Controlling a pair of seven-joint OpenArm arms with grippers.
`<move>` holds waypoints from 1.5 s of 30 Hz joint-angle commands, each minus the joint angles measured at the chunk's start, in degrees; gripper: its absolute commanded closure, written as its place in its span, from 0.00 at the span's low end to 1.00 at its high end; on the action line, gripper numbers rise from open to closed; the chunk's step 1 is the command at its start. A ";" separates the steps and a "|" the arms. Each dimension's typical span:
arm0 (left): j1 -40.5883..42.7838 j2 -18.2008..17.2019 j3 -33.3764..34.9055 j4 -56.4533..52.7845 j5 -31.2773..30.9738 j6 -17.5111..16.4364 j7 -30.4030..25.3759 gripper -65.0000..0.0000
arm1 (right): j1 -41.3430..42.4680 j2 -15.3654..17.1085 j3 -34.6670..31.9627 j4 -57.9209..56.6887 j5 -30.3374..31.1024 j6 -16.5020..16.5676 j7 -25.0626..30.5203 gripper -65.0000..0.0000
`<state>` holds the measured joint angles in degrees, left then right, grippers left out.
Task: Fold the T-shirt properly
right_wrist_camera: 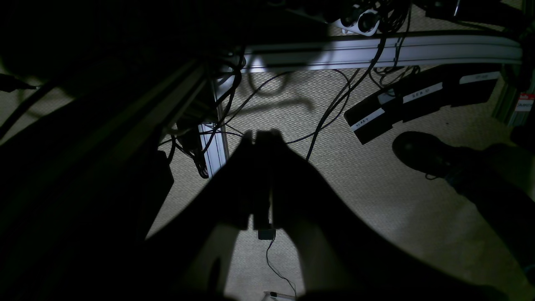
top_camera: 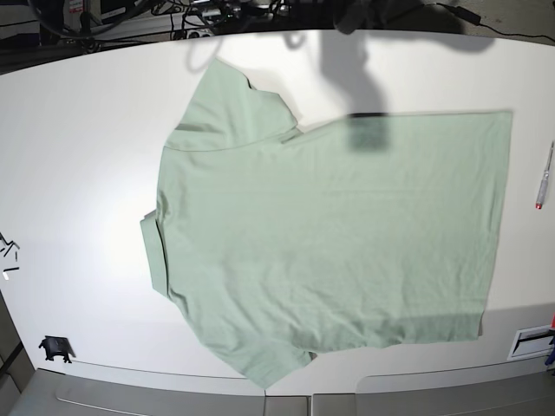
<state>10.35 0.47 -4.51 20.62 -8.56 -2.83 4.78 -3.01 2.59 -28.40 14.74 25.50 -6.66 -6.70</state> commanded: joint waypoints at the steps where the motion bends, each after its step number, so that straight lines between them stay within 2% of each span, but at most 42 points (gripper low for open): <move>1: 0.31 0.28 0.07 0.26 0.20 -0.24 0.04 1.00 | 0.07 0.13 0.00 0.39 -0.04 0.17 0.24 1.00; 14: 1.29 0.26 0.07 1.55 0.20 -0.24 0.33 1.00 | -1.03 0.33 0.00 0.42 -0.02 0.04 1.51 1.00; 19: 3.17 0.17 0.07 3.37 0.17 -0.22 -0.11 1.00 | -1.68 1.77 0.00 0.72 -0.04 0.04 1.55 1.00; 25: 9.27 -1.81 0.07 10.84 0.15 -0.24 -0.52 1.00 | -5.90 6.29 0.00 5.95 -0.02 0.07 3.74 1.00; 32: 18.97 -6.97 0.07 21.66 0.00 -0.20 -0.50 1.00 | -15.37 12.37 0.00 16.85 -0.04 -0.68 4.72 1.00; 36: 26.32 -9.94 0.07 29.55 -0.26 -0.22 -0.48 1.00 | -23.67 16.06 0.00 26.45 -0.02 -1.14 4.74 1.00; 41: 37.57 -14.36 0.07 43.10 -6.75 -0.22 -0.28 1.00 | -35.19 21.90 0.17 41.44 0.00 -1.40 4.76 1.00; 45: 46.99 -18.38 -0.07 56.39 -7.63 -0.24 -0.04 1.00 | -44.11 25.88 3.48 56.02 0.17 -1.75 4.74 1.00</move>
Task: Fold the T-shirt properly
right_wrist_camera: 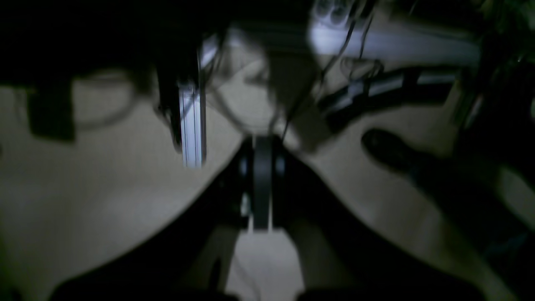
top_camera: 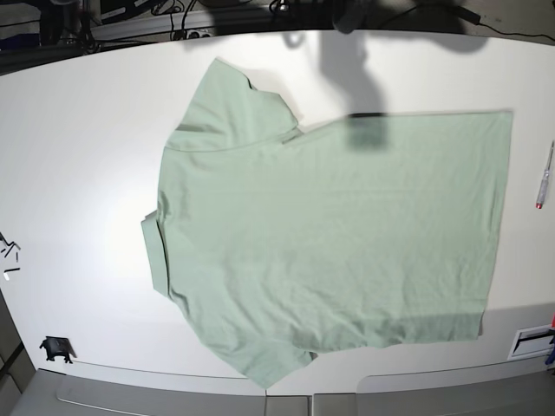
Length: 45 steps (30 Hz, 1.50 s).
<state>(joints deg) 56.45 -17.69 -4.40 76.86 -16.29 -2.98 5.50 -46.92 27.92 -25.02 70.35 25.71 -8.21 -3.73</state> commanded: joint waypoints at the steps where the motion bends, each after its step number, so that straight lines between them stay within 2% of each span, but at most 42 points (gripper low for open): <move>1: 3.15 -1.05 -0.52 3.58 0.11 -0.11 -0.76 1.00 | -2.49 1.25 1.62 4.57 -0.04 -0.20 1.77 1.00; 3: 7.34 -2.19 -1.88 10.54 0.11 -0.55 -0.76 1.00 | -7.06 2.36 5.11 13.38 -0.04 -0.17 1.75 1.00; 6: 12.66 -2.67 -5.57 20.52 -0.57 -4.42 -0.74 1.00 | -13.14 3.26 11.17 26.75 -0.04 0.70 1.53 1.00; 9: 16.46 -2.64 -10.32 29.16 -6.64 -9.14 0.55 1.00 | -17.16 3.34 17.38 39.04 -0.02 2.19 -0.87 1.00; 11: 17.70 -2.64 -13.40 33.97 -11.13 -12.66 3.76 1.00 | -18.40 3.32 21.51 46.40 0.24 4.52 -5.44 1.00; 14: 17.81 -2.62 -17.40 39.26 -17.29 -17.35 10.25 1.00 | -18.67 3.19 28.09 55.74 5.05 7.39 -11.89 1.00; 17: 17.81 -2.14 -20.44 42.21 -22.01 -19.47 13.27 1.00 | -18.47 1.97 34.69 61.68 8.00 10.08 -12.48 1.00; 21: 17.11 -0.15 -22.93 42.75 -27.87 -21.92 13.11 1.00 | -15.32 -1.64 42.14 62.05 14.78 15.13 -13.60 1.00; 25: 14.91 1.81 -23.78 42.75 -32.89 -30.29 13.22 1.00 | -9.11 -7.13 45.79 56.33 21.46 21.57 -14.80 1.00; 28: 13.18 1.79 -23.74 42.75 -39.45 -36.22 14.58 1.00 | -3.67 -11.32 46.45 48.98 26.86 25.62 -15.08 1.00; 30: 11.89 1.79 -23.74 42.75 -43.71 -37.02 16.39 1.00 | -0.15 -13.92 46.42 43.89 30.01 27.19 -15.19 1.00; 32: 10.88 1.79 -23.74 42.75 -45.75 -37.02 17.27 1.00 | 2.47 -16.06 46.45 40.41 32.06 27.12 -15.17 1.00; 35: 10.54 1.81 -23.74 42.75 -45.05 -37.02 17.20 1.00 | 4.42 -18.49 46.45 39.41 31.26 25.73 -15.15 1.00; 36: 10.54 1.92 -23.74 42.75 -44.48 -37.02 17.20 1.00 | 4.81 -19.26 46.45 39.41 31.28 23.87 -14.91 1.00; 38: 10.51 2.89 -23.76 42.75 -42.07 -37.02 17.09 1.00 | 5.46 -20.68 46.45 39.41 29.09 17.53 -14.25 1.00; 40: 10.54 4.07 -23.76 42.75 -40.06 -37.02 17.00 1.00 | 6.32 -22.10 46.49 39.41 27.02 11.45 -12.70 0.78; 41: 10.54 4.63 -23.76 42.75 -39.30 -37.02 17.00 1.00 | 6.91 -22.73 46.51 39.41 25.86 9.94 -12.02 0.68; 42: 10.51 5.07 -23.76 42.75 -39.26 -37.02 17.03 0.98 | 7.52 -23.23 46.49 39.41 23.52 8.79 -11.74 0.61; 43: 10.49 5.55 -23.76 42.75 -39.30 -37.02 17.00 0.88 | 8.28 -23.52 46.49 39.41 20.70 8.37 -11.74 0.58; 45: 10.01 6.56 -23.74 42.75 -39.26 -37.02 17.25 0.68 | 9.38 -23.47 46.49 39.41 15.87 7.91 -11.74 0.58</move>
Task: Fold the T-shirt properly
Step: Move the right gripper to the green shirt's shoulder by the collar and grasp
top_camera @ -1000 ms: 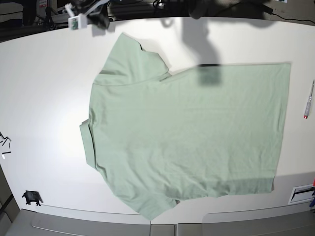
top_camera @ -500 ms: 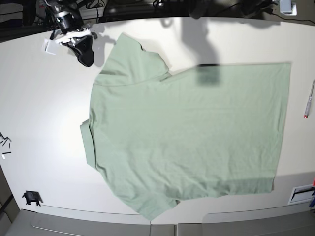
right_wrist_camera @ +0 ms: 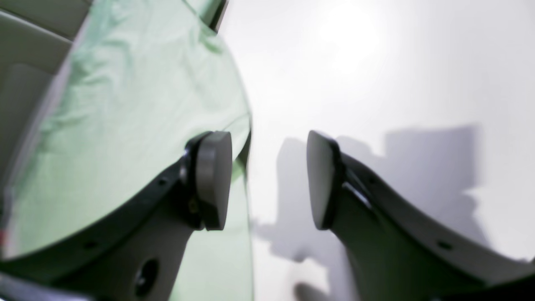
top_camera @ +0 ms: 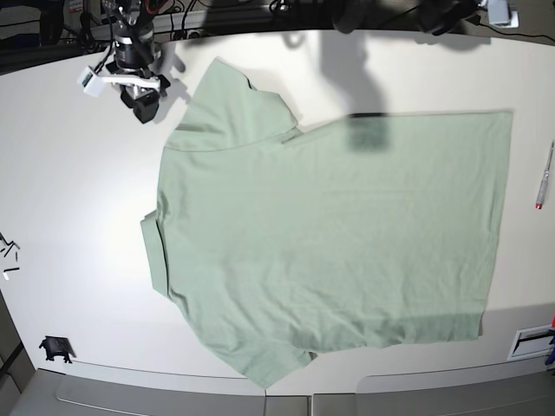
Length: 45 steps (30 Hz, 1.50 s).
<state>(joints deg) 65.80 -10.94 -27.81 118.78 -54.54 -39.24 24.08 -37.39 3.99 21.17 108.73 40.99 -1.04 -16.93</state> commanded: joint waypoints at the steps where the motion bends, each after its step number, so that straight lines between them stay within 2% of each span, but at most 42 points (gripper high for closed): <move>1: 0.50 -0.17 -0.33 0.83 -1.01 -0.76 -1.33 0.61 | 0.33 0.46 0.31 1.09 -1.64 0.74 1.49 0.58; 3: 0.13 -0.20 -0.35 0.83 -0.96 -0.76 -1.33 0.53 | 1.27 0.44 0.24 1.09 -4.52 0.76 1.46 0.58; 9: -1.01 -0.20 -0.33 0.83 1.84 -0.76 -1.33 0.53 | 5.84 1.20 0.26 1.07 -11.06 0.81 0.39 0.58; 14: -1.22 -0.20 -0.33 0.83 2.08 -0.76 -1.18 0.53 | 9.44 3.19 0.31 -0.50 -11.04 1.33 -1.88 0.51; 17: -1.22 -0.22 -0.33 0.83 2.05 -0.76 -0.90 0.53 | 11.13 3.32 0.31 -3.15 -10.95 4.15 -2.23 0.51; 25: -1.25 -0.22 -0.33 0.83 2.03 -0.76 -0.11 0.53 | 17.42 3.26 0.31 -17.18 -3.63 11.39 -6.80 0.51; 28: -1.22 -0.22 -0.33 0.83 2.03 -0.76 -0.02 0.53 | 18.69 3.13 0.17 -18.84 -1.40 12.37 -7.78 0.51; 32: -1.36 -0.22 -0.33 0.83 2.03 -0.76 -0.04 0.53 | 19.52 3.13 -0.28 -18.93 2.10 16.28 -9.07 0.51; 37: -1.36 -0.22 -0.33 0.83 2.03 -0.76 -0.04 0.53 | 19.58 3.04 -1.90 -19.12 1.68 15.61 -9.20 0.51; 42: -1.36 -0.22 -0.33 0.83 2.03 -0.76 -0.02 0.53 | 19.58 1.29 -1.92 -19.15 0.79 9.99 -8.81 0.51; 45: -1.36 -0.22 -0.33 0.83 2.03 -0.76 0.00 0.53 | 19.61 -0.46 -1.92 -19.15 -2.05 7.34 -8.02 0.51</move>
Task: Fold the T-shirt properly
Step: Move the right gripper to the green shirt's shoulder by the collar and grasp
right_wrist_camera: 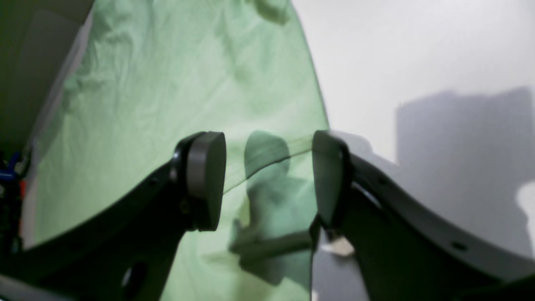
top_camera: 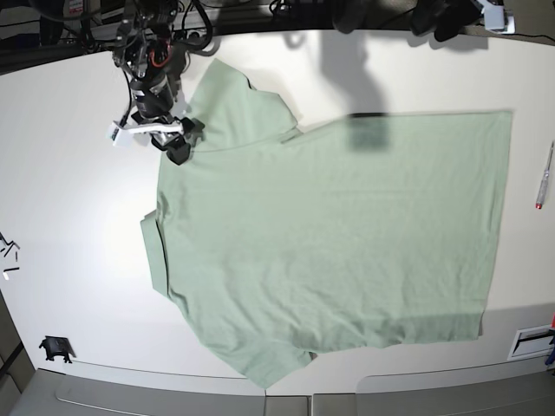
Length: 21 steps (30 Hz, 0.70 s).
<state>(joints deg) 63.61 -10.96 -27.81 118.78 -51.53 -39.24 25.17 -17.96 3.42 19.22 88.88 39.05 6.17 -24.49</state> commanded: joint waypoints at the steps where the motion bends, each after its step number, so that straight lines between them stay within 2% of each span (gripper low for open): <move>1: 0.83 -0.20 -0.33 0.83 -0.98 -0.76 -1.11 0.53 | 0.17 -0.37 0.02 0.70 -0.28 -0.48 0.13 0.51; 7: 0.83 -0.20 -0.33 0.83 -0.98 -0.76 -0.94 0.53 | 0.98 -0.85 0.04 0.74 -0.33 -0.63 2.27 0.51; 21: 0.83 -0.20 -0.33 0.83 -0.79 -0.76 -0.72 0.53 | 3.98 -0.87 0.04 4.00 -1.81 0.04 1.57 0.51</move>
<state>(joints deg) 63.59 -10.98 -27.81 118.78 -51.48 -39.24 25.43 -14.57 2.22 19.20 91.66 37.08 5.50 -23.90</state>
